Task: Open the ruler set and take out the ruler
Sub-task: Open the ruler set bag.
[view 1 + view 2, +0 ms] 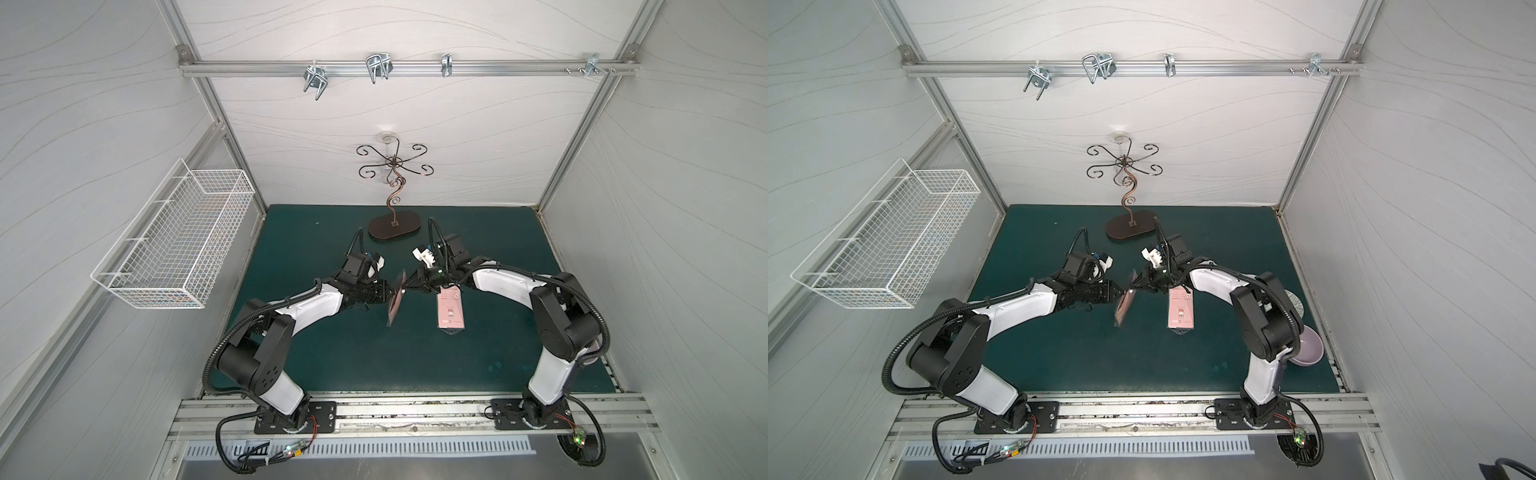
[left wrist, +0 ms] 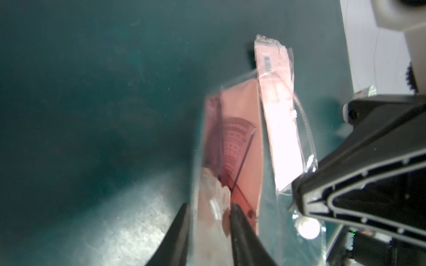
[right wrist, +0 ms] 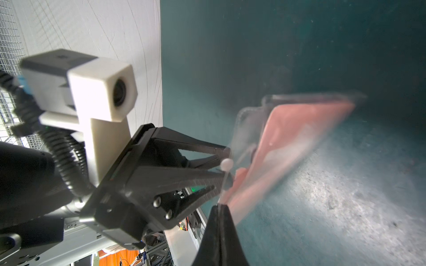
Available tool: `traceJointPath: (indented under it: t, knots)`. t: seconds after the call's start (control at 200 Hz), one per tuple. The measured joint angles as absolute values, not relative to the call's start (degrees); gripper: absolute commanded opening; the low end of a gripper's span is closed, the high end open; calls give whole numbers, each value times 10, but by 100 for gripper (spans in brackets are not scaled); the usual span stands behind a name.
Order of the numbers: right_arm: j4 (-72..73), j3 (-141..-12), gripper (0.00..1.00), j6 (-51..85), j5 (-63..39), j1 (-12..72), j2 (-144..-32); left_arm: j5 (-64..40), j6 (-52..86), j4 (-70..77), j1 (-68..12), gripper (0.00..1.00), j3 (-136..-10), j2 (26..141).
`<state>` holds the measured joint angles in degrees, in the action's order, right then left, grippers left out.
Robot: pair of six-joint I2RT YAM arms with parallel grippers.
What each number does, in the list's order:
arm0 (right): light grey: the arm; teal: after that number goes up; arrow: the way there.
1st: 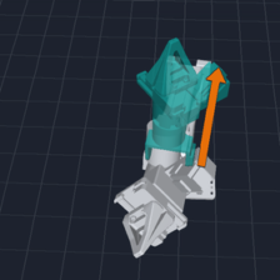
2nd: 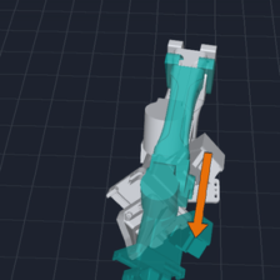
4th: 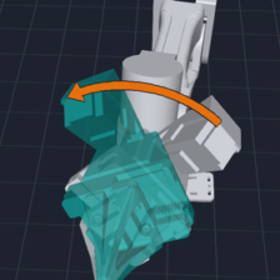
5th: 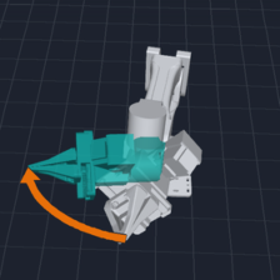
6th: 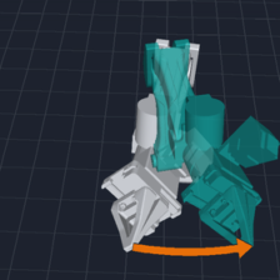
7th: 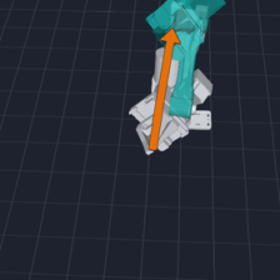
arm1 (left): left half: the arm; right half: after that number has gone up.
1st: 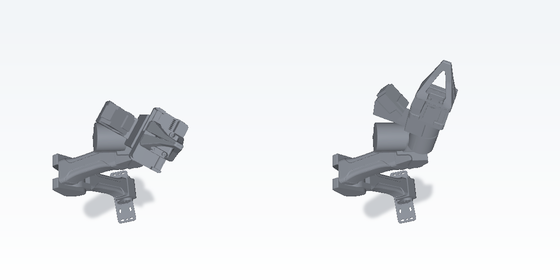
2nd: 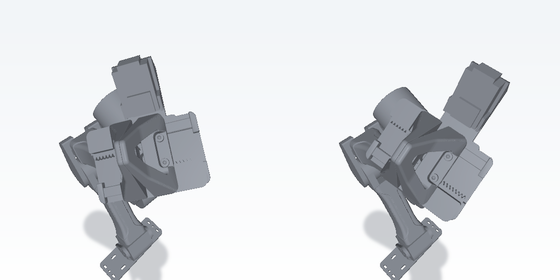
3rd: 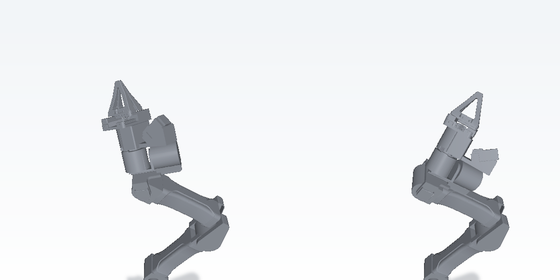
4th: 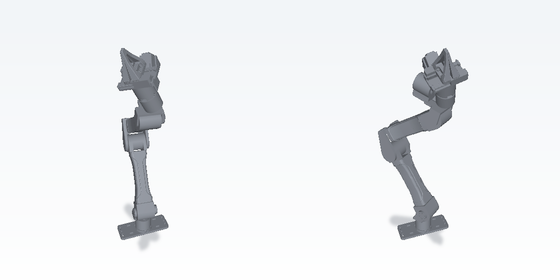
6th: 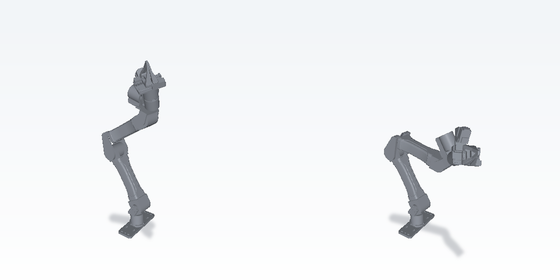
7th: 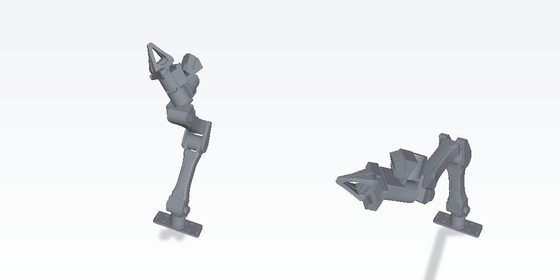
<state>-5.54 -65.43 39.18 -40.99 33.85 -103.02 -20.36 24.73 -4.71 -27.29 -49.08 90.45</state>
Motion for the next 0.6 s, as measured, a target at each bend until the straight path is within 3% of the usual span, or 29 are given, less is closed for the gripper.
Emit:
traceJointPath:
  t: [0.055, 0.115, 0.205, 0.315, 0.44, 0.6]
  knots:
    - [-55, -654, 0, 391, -410, 338, -1030, -192, 243, -57, -273, 9, -491, 905]
    - [-56, -654, 0, 389, -409, 338, -1030, -179, 241, -69, -273, 8, -491, 905]
    - [-56, -654, 0, 382, -409, 338, -1030, -159, 238, -79, -273, 19, -491, 905]
    - [-56, -654, 0, 377, -409, 338, -1030, -149, 237, -92, -273, 20, -499, 905]
    - [-55, -653, 0, 374, -409, 338, -1030, -156, 237, -83, -273, 34, -502, 905]
    - [-47, -647, 0, 370, -410, 338, -1030, -176, 244, -55, -273, 30, -502, 911]
